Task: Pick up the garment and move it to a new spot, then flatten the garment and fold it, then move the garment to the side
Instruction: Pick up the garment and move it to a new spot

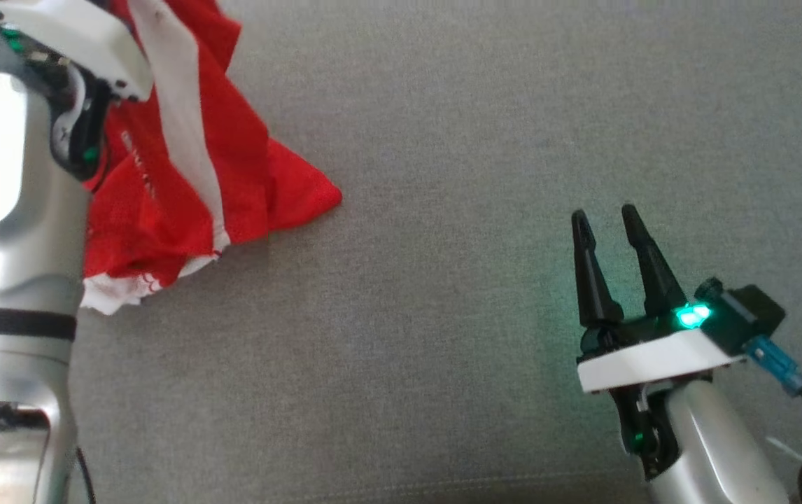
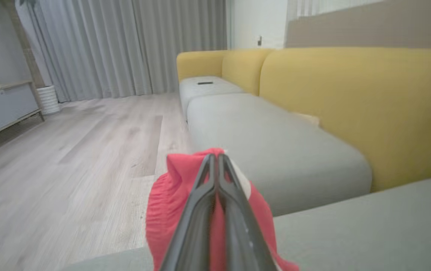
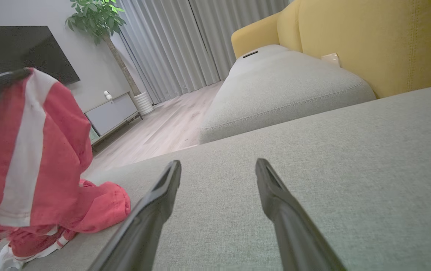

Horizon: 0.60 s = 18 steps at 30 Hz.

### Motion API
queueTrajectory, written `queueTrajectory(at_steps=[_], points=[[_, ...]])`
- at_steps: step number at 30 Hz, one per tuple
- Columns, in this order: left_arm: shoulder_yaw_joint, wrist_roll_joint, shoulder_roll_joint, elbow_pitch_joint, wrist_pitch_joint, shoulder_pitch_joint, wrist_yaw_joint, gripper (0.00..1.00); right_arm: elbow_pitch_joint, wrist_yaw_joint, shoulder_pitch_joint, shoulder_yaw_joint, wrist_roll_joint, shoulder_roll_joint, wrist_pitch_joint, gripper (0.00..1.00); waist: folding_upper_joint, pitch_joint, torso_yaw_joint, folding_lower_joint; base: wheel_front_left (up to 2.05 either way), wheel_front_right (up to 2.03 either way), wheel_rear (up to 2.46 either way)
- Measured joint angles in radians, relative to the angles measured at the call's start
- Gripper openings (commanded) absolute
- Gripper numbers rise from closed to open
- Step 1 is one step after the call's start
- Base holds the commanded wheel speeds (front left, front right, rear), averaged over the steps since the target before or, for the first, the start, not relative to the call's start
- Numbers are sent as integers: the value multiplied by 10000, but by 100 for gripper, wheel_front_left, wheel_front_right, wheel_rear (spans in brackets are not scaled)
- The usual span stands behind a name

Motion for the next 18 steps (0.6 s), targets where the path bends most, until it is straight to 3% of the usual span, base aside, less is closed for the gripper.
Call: queueTrajectory(at_steps=[8,18], points=[[2,-531,-516,-1607,-234,378,-12,0,98,0,279,-19,88,0,0,100,0,-706,99,-1,0,0,0],[-506,-1037,-1406,-3682,397,1418,59,0,102,0,459,6,226,2,0,100,0,-1112,-327,0,0,0,0]])
